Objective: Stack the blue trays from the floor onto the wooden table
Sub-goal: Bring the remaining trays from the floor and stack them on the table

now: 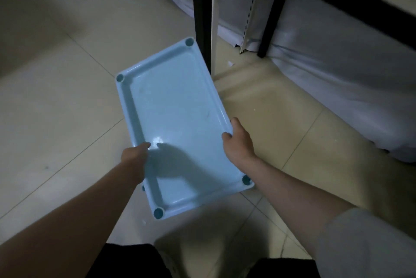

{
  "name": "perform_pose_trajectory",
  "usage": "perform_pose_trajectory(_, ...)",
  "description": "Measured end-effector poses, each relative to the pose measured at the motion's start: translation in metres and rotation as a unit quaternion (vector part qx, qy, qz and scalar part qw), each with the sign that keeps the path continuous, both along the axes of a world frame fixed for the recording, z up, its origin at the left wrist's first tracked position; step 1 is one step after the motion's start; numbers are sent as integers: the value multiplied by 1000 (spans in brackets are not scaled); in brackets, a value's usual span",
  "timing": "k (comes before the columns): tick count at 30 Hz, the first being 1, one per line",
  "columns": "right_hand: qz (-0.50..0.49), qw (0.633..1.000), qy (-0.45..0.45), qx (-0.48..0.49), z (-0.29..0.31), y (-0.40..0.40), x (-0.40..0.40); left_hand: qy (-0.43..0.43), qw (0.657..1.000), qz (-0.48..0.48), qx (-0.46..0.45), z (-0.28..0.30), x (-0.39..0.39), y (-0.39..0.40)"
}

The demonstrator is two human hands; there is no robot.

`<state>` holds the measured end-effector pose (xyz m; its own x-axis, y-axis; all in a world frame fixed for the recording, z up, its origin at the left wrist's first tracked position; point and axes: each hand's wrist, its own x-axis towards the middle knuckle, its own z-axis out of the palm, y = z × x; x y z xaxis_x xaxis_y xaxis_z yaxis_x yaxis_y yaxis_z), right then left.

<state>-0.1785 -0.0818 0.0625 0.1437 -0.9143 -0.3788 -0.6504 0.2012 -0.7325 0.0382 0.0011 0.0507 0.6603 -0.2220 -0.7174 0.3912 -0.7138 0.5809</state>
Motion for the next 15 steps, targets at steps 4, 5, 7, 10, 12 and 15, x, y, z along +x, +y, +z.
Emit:
perform_pose_trajectory(4,47,998,14,-28,87,2,-4,9,999,39,-6,76,-6,6)
perform_pose_trajectory(5,53,998,13,-30,108,3,-6,11,999,46,-4,95,-8,7)
perform_pose_trajectory(7,62,997,12,-35,146,3,-11,10,998,57,-1,129,-10,10)
perform_pose_trajectory(10,66,997,3,-41,198,4,-16,10,998,65,-15,176,-14,12)
perform_pose_trajectory(12,59,997,-8,-44,229,6,-19,6,997,72,-24,208,-16,13)
perform_pose_trajectory(15,51,997,-14,-57,273,6,-21,-4,996,86,-35,254,-17,13)
